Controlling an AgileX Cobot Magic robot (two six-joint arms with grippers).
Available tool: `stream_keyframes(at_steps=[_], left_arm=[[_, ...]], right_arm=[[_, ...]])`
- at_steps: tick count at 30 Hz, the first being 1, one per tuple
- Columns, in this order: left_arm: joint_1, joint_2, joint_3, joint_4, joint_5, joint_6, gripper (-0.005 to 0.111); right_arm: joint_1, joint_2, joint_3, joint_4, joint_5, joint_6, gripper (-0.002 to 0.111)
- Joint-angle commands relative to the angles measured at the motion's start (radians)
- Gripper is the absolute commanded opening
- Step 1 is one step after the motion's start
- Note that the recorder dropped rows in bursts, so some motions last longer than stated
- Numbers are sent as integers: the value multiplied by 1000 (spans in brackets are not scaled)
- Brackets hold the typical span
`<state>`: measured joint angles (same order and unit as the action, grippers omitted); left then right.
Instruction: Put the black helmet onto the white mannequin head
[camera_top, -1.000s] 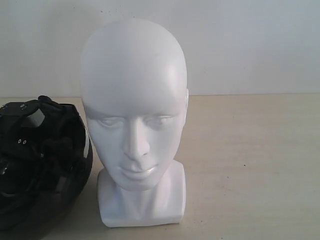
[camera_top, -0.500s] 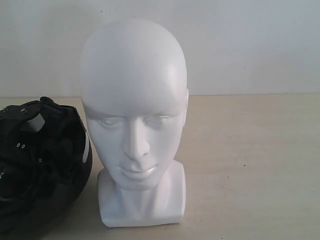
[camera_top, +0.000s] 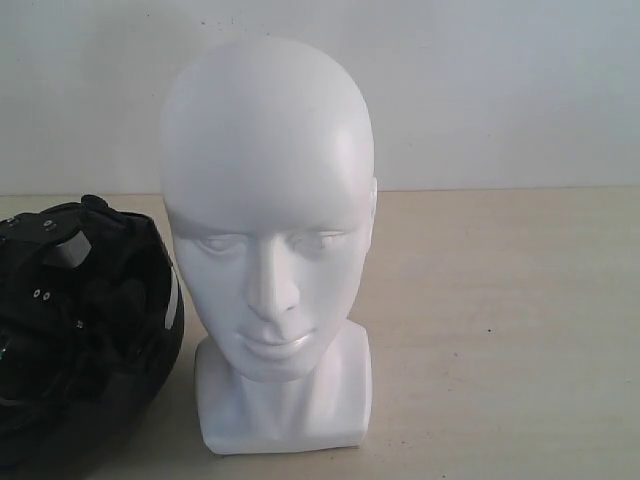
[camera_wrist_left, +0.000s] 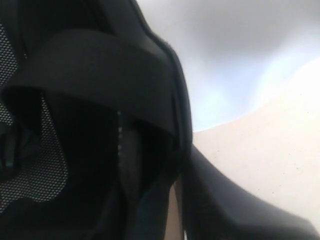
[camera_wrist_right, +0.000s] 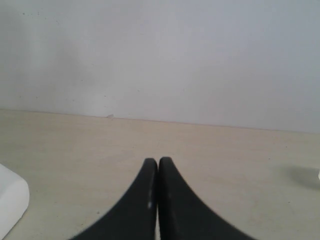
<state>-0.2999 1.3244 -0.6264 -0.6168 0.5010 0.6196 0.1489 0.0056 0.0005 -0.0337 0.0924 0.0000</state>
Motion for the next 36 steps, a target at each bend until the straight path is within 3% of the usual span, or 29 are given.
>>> stream_keyframes(at_steps=[1, 25, 36], left_arm=[[-2, -3, 7, -3, 28, -22, 47], [-2, 1, 7, -23, -15, 33, 48], [-2, 15, 7, -10, 45, 54, 48]], right_arm=[[0, -6, -1, -2, -6, 0, 0], [0, -6, -1, -2, -6, 0, 0], [0, -6, -1, -2, -6, 0, 0]])
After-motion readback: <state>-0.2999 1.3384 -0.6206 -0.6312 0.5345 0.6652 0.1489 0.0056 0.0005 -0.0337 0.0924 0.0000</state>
